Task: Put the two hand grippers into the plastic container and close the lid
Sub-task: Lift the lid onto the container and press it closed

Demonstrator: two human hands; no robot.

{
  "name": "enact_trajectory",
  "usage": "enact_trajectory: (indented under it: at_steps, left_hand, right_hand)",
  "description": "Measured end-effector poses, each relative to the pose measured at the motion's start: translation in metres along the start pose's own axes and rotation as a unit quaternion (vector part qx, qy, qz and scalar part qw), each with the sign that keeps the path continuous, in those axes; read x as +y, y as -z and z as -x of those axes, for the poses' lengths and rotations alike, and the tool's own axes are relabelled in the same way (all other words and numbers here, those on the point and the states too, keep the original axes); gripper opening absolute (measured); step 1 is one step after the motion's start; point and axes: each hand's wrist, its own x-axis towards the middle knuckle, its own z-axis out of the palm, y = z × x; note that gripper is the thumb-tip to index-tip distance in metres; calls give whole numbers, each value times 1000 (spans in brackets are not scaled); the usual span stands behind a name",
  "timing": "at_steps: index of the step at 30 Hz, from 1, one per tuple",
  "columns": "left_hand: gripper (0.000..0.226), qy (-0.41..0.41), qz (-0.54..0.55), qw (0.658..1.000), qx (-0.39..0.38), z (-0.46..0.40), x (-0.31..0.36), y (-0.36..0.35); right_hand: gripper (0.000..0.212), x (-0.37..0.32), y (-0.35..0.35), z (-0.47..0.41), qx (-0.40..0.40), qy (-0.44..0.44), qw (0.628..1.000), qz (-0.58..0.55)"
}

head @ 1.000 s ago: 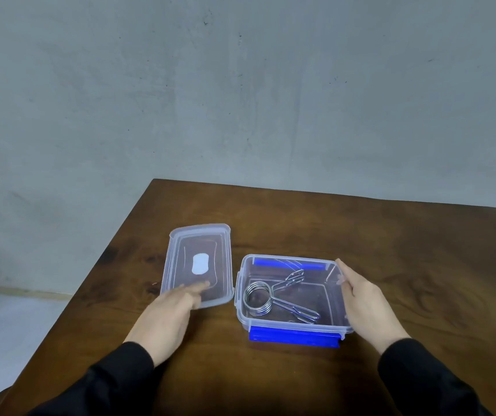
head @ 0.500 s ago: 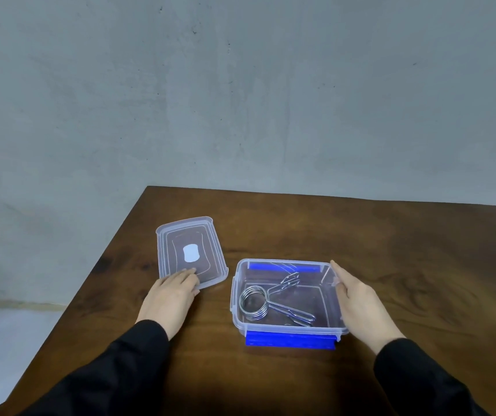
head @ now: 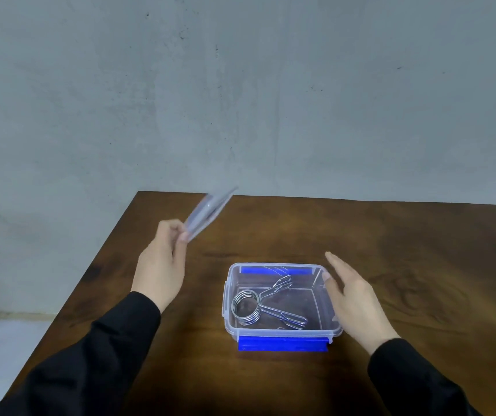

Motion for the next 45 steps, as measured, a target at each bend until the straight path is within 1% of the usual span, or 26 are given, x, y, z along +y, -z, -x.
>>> enact_trajectory:
  at_steps: [2,3,4,6,8,10,11,12,14,15,17,19,21,23,25,28,30,31,33,34,37,39,40,42,43,45]
  left_hand:
    - [8,-7,150,989,2,3,35,8]
    - [10,7,224,975,-11,6,51,10]
    - [12,32,300,953,-31,10,65,11]
    - [17,104,422,897,-77,19,78,5]
    - [23,175,476,854,-116,27,79,-7]
    - [26,234,483,834,-129,35,74,-19]
    - [25,250,465,840,-124,38,71,-24]
    - [24,248,422,864,-114,41,66,-30]
    - [24,204,313,921,-106,47,55,-40]
    - [25,182,273,938,-110,50,48,-45]
    - [26,182,228,949,-117,55,37,-53]
    - [30,202,206,950,-120,57,29,-61]
    - [41,224,180,951,-117,56,21,-67]
    - [46,245,171,947,-121,56,15,-72]
    - [44,253,185,940,-138,57,12,-74]
    - [40,242,186,937,-169,58,11,-73]
    - [36,235,182,935,-191,56,12,-71]
    - [39,237,182,933,-200,53,13,-70]
    - [58,253,179,926,-216,42,13,-71]
    - [66,262,180,922,-222,35,14,-71]
    - [75,262,151,922,-241,9,10,-79]
    - [74,233,115,925,-277,-5,8,-85]
    - [71,223,117,922,-293,-10,8,-87]
    - [63,209,151,914,-312,-15,7,-90]
    - [62,207,170,910,-316,-16,6,-91]
    - [57,202,186,908,-318,-16,2,-92]
  right_hand:
    - [58,-15,11,2,34,22,998,-52]
    - [59,-22,17,2,36,27,996,-80]
    - [60,-29,23,2,28,29,993,-107]
    - [59,-39,32,3,5,29,989,-143]
    - [46,-42,37,6,-7,20,987,-159]
    - [27,-40,38,10,3,0,986,-169]
    - [21,-37,37,12,3,-13,985,-174]
    - [19,-35,36,13,-3,-24,985,-173]
    - [19,-27,31,13,-23,-49,990,-129]
    - [19,-23,28,12,-28,-60,993,-98]
    - [22,-17,21,10,-32,-75,996,-39]
    - [28,-12,15,8,-30,-87,995,24]
    - [32,-9,8,9,-23,-96,992,80]
    - [33,-6,4,9,-25,-103,990,92]
    - [32,-5,4,11,-32,-108,989,99]
    - [29,-3,3,14,-40,-111,987,109]
    - [33,0,1,13,-51,-111,987,106]
    - [40,1,1,11,-59,-110,987,100]
    - [58,1,2,2,-69,-115,989,62]
    - [64,-1,4,-4,-74,-114,990,33]
    - [70,-10,4,-25,-104,-118,987,-20]
    - [72,-11,1,-38,-122,-123,984,-28]
    - [72,-10,-2,-41,-129,-124,983,-45]
    - [70,-6,-7,-45,-136,-131,975,-114]
    - [66,-4,-8,-45,-139,-135,969,-152]
    - [48,-2,-8,-44,-146,-134,960,-200]
